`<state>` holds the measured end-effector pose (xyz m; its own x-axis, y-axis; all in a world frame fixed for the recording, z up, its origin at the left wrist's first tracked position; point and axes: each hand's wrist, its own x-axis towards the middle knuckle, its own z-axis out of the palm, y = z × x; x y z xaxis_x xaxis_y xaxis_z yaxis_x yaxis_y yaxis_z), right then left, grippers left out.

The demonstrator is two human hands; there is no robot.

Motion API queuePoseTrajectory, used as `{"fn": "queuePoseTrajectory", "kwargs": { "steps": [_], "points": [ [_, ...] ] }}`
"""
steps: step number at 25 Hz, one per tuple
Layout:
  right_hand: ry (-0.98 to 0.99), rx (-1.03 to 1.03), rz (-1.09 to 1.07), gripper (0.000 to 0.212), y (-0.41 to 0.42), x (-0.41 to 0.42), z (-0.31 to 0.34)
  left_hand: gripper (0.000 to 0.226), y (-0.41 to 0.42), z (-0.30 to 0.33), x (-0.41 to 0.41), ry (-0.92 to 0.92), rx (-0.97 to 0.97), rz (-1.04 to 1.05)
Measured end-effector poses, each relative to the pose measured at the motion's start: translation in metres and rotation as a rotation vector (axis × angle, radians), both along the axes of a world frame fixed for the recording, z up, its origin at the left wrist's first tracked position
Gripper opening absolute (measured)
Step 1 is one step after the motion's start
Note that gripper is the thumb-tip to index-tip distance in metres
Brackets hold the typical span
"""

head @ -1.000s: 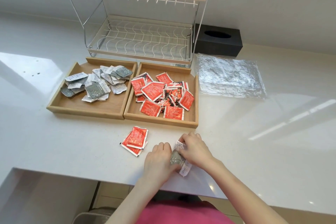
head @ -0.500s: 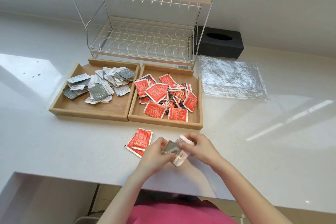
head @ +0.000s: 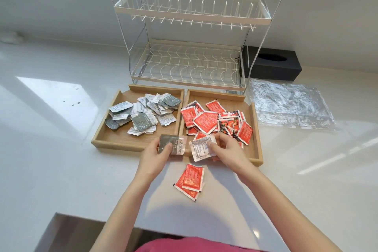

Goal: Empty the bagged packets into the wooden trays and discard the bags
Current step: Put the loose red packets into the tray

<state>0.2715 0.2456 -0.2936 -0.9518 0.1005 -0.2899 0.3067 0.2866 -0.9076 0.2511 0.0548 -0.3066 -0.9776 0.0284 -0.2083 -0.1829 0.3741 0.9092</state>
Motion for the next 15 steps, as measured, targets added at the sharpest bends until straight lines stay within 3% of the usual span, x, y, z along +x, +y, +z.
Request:
{"fn": "queuePoseTrajectory", "kwargs": {
  "steps": [7,15],
  "points": [
    [0.024,0.117,0.038,0.02,-0.057,-0.061,-0.007,0.022,-0.052,-0.002,-0.058,0.089,-0.294,0.066],
    [0.04,0.457,0.213,0.028,-0.084,-0.078,-0.017,0.019,-0.064,-0.018,-0.073,0.081,-0.433,-0.022]
  ]
}}
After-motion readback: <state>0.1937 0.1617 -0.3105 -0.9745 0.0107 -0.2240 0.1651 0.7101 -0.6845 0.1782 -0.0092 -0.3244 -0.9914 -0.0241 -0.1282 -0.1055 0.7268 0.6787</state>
